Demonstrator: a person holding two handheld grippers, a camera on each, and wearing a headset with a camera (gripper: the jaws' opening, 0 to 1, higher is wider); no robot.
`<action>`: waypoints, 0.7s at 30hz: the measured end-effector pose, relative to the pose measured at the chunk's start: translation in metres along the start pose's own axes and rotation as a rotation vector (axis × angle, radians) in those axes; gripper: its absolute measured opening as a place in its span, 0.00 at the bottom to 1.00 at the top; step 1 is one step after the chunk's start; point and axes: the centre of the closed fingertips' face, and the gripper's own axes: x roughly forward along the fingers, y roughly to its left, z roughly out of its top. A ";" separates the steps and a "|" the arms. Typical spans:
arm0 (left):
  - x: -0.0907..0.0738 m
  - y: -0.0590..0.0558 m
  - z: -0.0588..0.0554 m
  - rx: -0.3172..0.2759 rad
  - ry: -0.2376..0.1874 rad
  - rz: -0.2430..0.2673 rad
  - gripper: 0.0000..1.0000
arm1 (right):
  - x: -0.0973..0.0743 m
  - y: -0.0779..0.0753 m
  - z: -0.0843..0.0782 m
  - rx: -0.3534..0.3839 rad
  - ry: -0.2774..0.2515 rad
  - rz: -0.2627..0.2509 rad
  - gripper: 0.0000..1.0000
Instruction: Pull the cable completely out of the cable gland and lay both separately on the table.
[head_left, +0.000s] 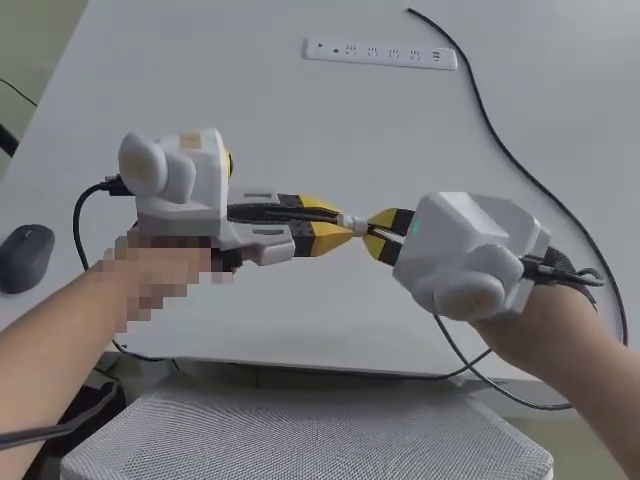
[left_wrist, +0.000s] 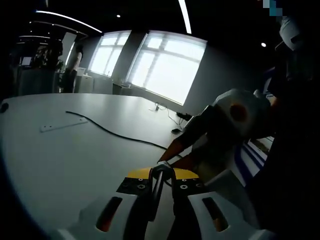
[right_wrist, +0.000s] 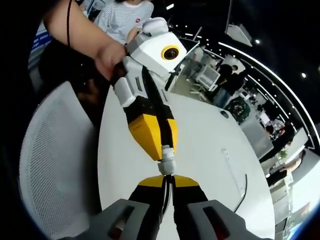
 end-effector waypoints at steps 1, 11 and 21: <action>0.000 0.000 0.000 -0.001 0.000 0.000 0.15 | 0.000 0.000 0.000 -0.017 0.001 -0.001 0.00; 0.000 0.001 -0.002 0.002 0.008 0.005 0.15 | 0.003 0.000 -0.003 0.030 0.010 0.010 0.00; 0.000 0.000 0.000 -0.002 0.004 0.003 0.15 | 0.003 -0.003 -0.021 0.071 0.070 -0.014 0.00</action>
